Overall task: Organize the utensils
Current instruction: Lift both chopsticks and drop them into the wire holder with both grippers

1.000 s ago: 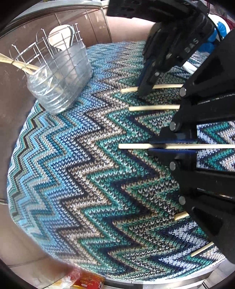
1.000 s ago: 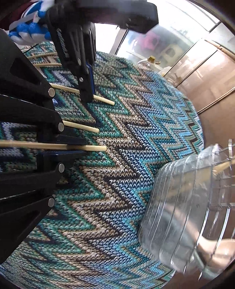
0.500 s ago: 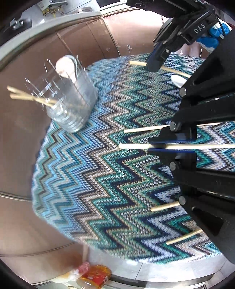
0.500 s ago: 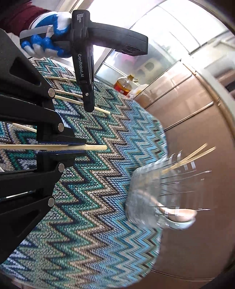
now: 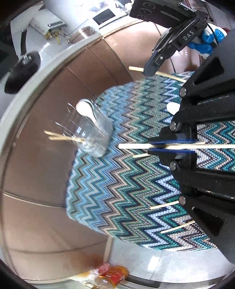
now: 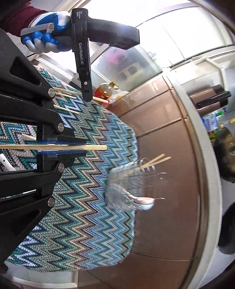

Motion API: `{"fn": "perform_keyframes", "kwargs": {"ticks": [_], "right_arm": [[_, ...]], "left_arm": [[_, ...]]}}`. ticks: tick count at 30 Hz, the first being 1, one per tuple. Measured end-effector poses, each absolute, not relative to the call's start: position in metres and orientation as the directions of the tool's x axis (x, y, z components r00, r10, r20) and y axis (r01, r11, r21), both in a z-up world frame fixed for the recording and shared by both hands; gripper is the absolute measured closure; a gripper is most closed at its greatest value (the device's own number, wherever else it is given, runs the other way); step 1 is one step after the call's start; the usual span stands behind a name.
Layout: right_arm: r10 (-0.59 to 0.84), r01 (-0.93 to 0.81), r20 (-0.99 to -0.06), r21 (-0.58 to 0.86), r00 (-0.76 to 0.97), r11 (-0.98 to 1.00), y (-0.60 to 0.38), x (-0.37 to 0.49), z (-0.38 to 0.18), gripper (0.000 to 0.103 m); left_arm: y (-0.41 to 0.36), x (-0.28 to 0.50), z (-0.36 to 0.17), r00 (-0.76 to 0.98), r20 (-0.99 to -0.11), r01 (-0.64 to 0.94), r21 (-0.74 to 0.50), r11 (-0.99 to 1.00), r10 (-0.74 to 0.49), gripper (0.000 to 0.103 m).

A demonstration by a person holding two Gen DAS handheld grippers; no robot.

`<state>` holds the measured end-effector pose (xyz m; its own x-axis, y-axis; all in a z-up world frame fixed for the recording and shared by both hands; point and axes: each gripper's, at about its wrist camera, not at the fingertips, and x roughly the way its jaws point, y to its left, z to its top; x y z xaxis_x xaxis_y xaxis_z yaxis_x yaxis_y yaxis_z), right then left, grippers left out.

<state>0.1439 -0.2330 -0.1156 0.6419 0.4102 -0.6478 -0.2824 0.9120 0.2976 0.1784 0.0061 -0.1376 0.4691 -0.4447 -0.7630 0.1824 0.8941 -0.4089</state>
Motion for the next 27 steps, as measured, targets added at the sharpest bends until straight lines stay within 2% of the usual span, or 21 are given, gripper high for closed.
{"fn": "perform_keyframes", "kwargs": {"ticks": [6, 14, 22, 27], "right_arm": [[0.396, -0.282, -0.585, 0.28, 0.707, 0.918, -0.238, 0.151, -0.091, 0.097], [0.374, -0.279, -0.45, 0.265, 0.811, 0.923, -0.248, 0.189, -0.051, 0.097], [0.369, -0.301, -0.285, 0.255, 0.885, 0.919, -0.253, 0.257, -0.021, 0.097], [0.319, -0.274, -0.189, 0.23, 0.929, 0.934, -0.258, 0.297, -0.019, 0.097]], "left_arm": [[0.003, 0.176, -0.105, 0.545, -0.693, 0.228, -0.42, 0.879, -0.472, 0.099], [-0.011, 0.207, -0.051, 0.658, -0.576, 0.286, -0.405, 0.868, -0.485, 0.099], [-0.033, 0.279, -0.019, 0.759, -0.451, 0.301, -0.396, 0.867, -0.47, 0.099], [-0.047, 0.325, -0.02, 0.816, -0.381, 0.278, -0.401, 0.873, -0.435, 0.099]]}}
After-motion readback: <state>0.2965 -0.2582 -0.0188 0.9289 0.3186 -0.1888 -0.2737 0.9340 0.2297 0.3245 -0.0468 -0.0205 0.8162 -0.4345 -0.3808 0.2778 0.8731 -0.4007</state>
